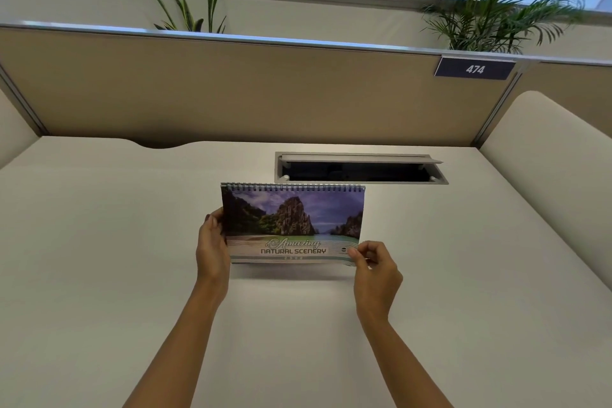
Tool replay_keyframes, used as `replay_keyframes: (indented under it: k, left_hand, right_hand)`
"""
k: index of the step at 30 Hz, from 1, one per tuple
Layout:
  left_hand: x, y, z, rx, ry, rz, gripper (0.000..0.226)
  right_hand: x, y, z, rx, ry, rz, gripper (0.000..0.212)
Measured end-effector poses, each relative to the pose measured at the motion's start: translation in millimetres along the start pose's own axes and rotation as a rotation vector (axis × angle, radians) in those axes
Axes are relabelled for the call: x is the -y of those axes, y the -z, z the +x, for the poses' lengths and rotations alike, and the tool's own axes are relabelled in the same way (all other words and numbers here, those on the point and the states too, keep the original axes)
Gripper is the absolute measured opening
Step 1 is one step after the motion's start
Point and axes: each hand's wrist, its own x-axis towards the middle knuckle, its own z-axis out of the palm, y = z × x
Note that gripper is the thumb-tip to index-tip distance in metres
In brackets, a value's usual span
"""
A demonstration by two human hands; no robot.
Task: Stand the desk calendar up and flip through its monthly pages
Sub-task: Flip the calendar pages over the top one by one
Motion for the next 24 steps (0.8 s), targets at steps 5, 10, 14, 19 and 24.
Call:
replay_keyframes:
  k: [5,10,14,19,24]
  left_hand:
    - [-1.2,4.9,1.0,0.048,0.043,0.003,0.046]
    - [-3.0,10.8,4.8,0.086,0.125,-0.054,0.053]
    - [-3.5,17.9,9.1,0.106,0.183,-0.094,0.056]
    - [-8.0,25.0,14.3,0.139,0.251,-0.151,0.061]
    - [-9.0,31.3,17.7,0.13,0.28,-0.031,0.061]
  right_hand:
    - [-1.4,7.5,-0.6,0.062,0.057,0.023,0.005]
    - [11.5,22.9,4.9,0.417,-0.453,0.513,0.05]
    - [29.1,30.8,13.1,0.579,-0.573,0.725,0.055]
    - [59.8,29.1,23.3,0.697,-0.378,0.785,0.049]
    - [79.6,20.7,26.0,0.584,-0.269,0.726,0.031]
